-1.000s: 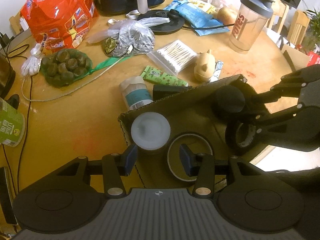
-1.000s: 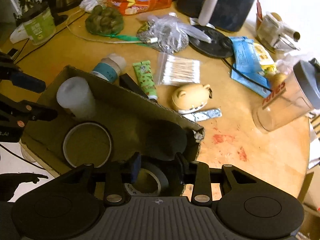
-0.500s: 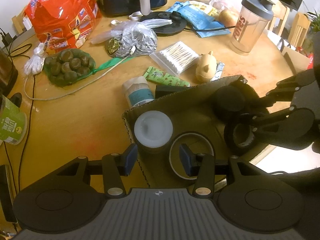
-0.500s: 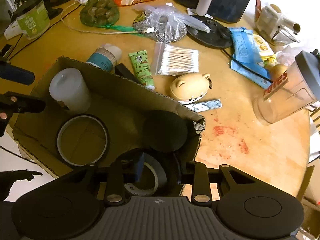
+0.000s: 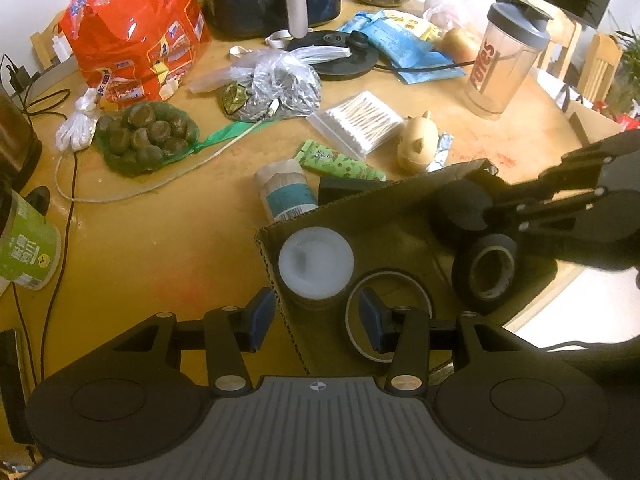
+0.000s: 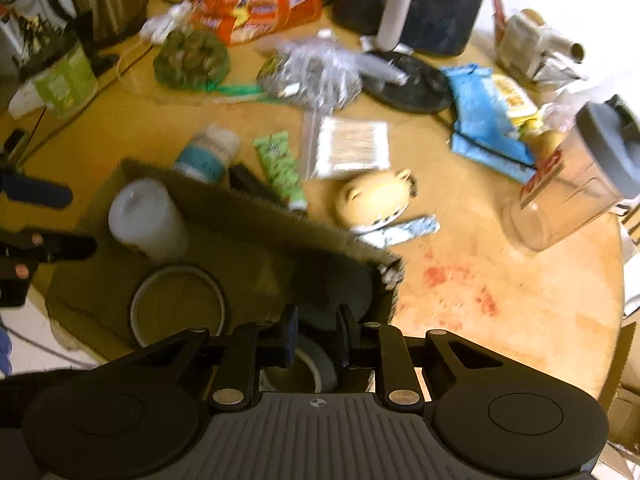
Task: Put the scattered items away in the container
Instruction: 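Withdraw the right gripper from the box toward the silver foil strip, then close the right gripper on the silver foil strip beside the yellow toy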
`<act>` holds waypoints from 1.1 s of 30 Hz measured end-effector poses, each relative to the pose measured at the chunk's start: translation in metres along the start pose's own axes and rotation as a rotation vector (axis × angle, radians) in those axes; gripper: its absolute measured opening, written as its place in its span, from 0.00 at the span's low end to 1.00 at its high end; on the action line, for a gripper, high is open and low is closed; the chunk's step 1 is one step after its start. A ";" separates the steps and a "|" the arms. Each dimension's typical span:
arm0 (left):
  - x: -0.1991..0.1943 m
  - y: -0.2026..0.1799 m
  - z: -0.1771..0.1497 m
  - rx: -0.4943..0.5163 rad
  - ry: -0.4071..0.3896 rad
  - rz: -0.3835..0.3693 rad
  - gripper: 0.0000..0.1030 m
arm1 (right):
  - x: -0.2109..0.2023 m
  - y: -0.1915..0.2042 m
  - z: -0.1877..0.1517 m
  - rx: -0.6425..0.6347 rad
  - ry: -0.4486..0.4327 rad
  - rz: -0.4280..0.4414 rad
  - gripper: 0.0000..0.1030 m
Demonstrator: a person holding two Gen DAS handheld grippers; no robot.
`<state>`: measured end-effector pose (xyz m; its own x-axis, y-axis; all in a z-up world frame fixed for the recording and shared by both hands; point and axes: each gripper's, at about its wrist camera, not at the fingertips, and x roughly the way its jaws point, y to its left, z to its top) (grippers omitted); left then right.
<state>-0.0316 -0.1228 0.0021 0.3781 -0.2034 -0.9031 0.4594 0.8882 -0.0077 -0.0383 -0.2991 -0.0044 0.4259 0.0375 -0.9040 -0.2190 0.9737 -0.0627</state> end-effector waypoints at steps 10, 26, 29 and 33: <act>0.007 -0.007 0.009 -0.008 0.003 -0.031 0.53 | -0.007 -0.034 0.003 0.099 -0.077 -0.107 0.94; 0.012 -0.016 0.026 -0.061 0.020 0.009 0.53 | 0.014 -0.071 0.028 0.121 -0.080 -0.080 0.97; 0.012 -0.016 0.027 -0.081 0.026 0.020 0.53 | 0.019 -0.076 0.032 0.111 -0.078 -0.068 0.96; 0.012 -0.015 0.027 -0.114 0.033 0.029 0.53 | 0.027 -0.083 0.039 0.098 -0.077 -0.061 0.94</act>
<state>-0.0124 -0.1491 0.0029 0.3619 -0.1651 -0.9175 0.3540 0.9348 -0.0286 0.0256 -0.3706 -0.0071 0.5024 -0.0087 -0.8646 -0.1054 0.9919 -0.0712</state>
